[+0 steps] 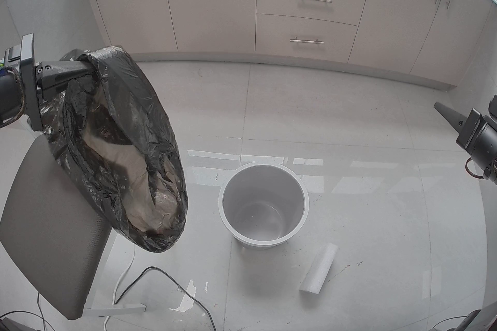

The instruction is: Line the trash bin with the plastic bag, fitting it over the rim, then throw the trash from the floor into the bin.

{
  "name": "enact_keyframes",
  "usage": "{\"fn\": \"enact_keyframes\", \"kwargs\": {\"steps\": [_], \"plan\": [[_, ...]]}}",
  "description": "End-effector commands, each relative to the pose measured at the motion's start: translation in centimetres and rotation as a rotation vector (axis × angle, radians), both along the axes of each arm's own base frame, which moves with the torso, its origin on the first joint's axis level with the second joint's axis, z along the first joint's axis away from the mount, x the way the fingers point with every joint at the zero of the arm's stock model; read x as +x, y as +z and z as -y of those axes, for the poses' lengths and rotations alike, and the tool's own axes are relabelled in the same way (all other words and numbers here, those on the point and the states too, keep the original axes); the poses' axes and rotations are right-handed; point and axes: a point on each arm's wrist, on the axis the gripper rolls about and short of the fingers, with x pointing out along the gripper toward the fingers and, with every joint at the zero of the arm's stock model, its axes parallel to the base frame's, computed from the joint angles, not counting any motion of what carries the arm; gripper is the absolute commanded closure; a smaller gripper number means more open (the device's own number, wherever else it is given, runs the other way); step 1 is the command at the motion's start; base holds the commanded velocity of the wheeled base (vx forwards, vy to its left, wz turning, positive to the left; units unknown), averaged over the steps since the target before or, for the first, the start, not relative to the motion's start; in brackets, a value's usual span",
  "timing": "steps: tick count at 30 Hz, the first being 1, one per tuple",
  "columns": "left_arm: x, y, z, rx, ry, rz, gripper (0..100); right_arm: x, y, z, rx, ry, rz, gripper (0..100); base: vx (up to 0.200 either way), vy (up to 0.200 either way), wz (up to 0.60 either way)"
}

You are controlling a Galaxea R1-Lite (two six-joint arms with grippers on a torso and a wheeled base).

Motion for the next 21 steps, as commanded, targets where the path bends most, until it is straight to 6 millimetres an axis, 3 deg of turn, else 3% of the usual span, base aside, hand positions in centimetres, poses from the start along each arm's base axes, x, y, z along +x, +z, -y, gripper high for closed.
{"fn": "enact_keyframes", "kwargs": {"steps": [1,5,13,21], "plan": [[-0.4,0.6,1.3,-0.003,-0.068,0.022,100,0.0,-0.4,-0.4,-0.005,0.021,-0.016,100,0.0,0.0,0.0],[-1.7,1.3,2.8,-0.008,-0.155,0.059,100,0.1,-0.7,-0.9,-0.01,0.042,-0.029,100,0.0,0.0,0.0],[-2.6,2.7,4.4,-0.035,-0.243,0.09,100,0.4,-2.1,-2.5,-0.039,0.114,-0.078,100,0.0,0.0,0.0],[-3.0,3.5,5.2,-0.062,-0.279,0.105,100,0.6,-3.0,-6.1,-0.129,0.254,-0.093,100,0.0,0.0,0.0]]}}
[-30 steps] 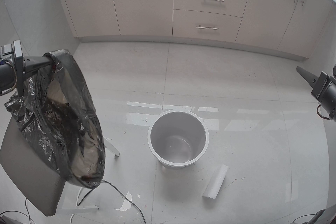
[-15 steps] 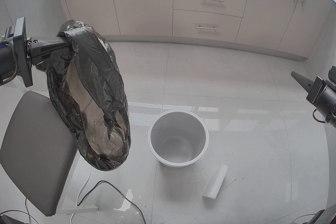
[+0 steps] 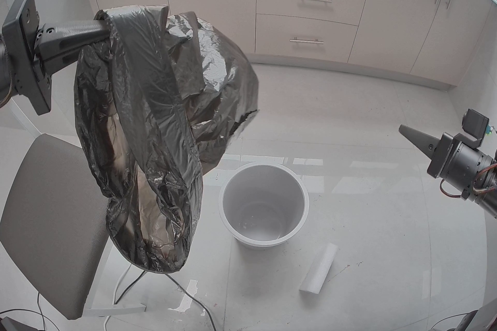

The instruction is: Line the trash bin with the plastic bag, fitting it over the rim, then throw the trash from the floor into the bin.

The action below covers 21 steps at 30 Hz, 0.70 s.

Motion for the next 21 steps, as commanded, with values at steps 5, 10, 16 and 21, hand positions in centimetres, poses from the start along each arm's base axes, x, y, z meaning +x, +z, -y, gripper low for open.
{"fn": "enact_keyframes", "kwargs": {"steps": [5,10,16,21], "plan": [[-0.2,0.9,0.3,-0.064,-0.013,0.013,100,0.8,-2.2,-4.7,-0.124,0.112,-0.042,0,0.0,0.0,0.0],[-0.3,1.8,1.1,-0.138,-0.035,0.041,100,1.2,-3.4,-9.5,-0.12,0.233,-0.008,0,0.0,0.0,0.0],[0.0,1.9,2.4,-0.154,0.0,0.045,100,0.7,-4.5,-13.1,-0.143,0.26,-0.021,0,0.0,0.0,0.0],[0.7,1.5,3.2,-0.155,0.04,0.032,100,-0.5,-5.4,-15.1,-0.166,0.322,-0.038,0,0.0,0.0,0.0]]}}
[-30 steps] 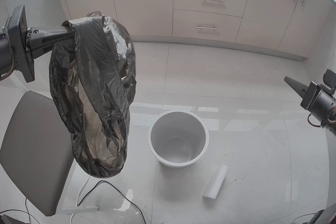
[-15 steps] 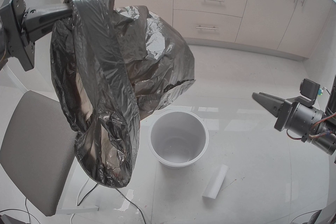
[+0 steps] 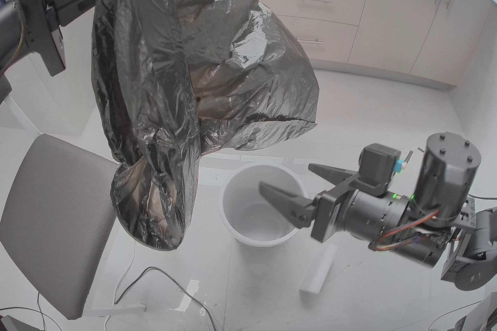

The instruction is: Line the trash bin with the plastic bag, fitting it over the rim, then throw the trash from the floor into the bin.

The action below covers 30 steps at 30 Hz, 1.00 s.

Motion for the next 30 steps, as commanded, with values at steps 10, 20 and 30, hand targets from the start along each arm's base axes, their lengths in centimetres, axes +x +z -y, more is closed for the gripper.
{"fn": "enact_keyframes", "kwargs": {"steps": [10,20,30], "plan": [[1.1,-1.2,4.3,0.005,0.058,-0.057,100,-2.3,-3.5,-5.6,-0.091,0.148,-0.06,0,0.0,0.0,0.0],[0.8,-1.2,5.8,0.008,0.074,-0.054,100,-2.0,-5.7,-7.3,-0.152,0.095,-0.08,0,0.0,0.0,0.0],[0.4,-1.1,5.5,0.021,0.075,-0.038,100,0.8,-5.8,-6.8,-0.1,0.002,-0.039,0,0.0,0.0,0.0]]}}
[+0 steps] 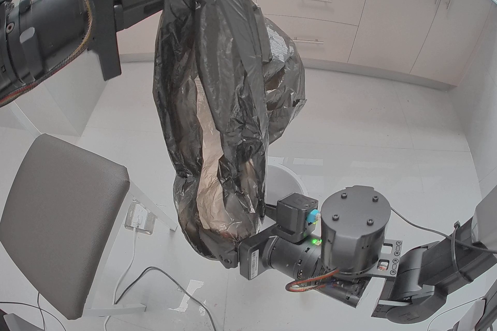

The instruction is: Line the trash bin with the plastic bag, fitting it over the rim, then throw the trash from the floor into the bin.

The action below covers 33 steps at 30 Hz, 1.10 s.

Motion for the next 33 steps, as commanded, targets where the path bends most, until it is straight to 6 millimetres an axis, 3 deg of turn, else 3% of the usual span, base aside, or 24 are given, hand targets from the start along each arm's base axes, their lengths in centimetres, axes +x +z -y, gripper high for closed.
{"fn": "enact_keyframes", "kwargs": {"steps": [1,23,24,33], "plan": [[-0.1,0.0,0.0,0.0,-0.002,-0.001,100,1.4,-0.4,0.5,-0.001,-0.04,0.017,0,0.0,0.0,0.0],[0.1,-0.4,0.1,0.009,-0.003,-0.012,100,1.3,-0.1,0.9,0.044,-0.06,0.067,0,0.0,0.0,0.0],[0.0,-0.3,0.1,0.008,-0.003,-0.01,100,1.3,-0.2,0.9,0.04,-0.061,0.065,100,0.0,0.0,0.0],[0.1,-1.0,-0.1,0.023,0.006,-0.028,100,0.7,-1.1,2.5,-0.011,-0.072,0.046,100,0.0,0.0,0.0]]}}
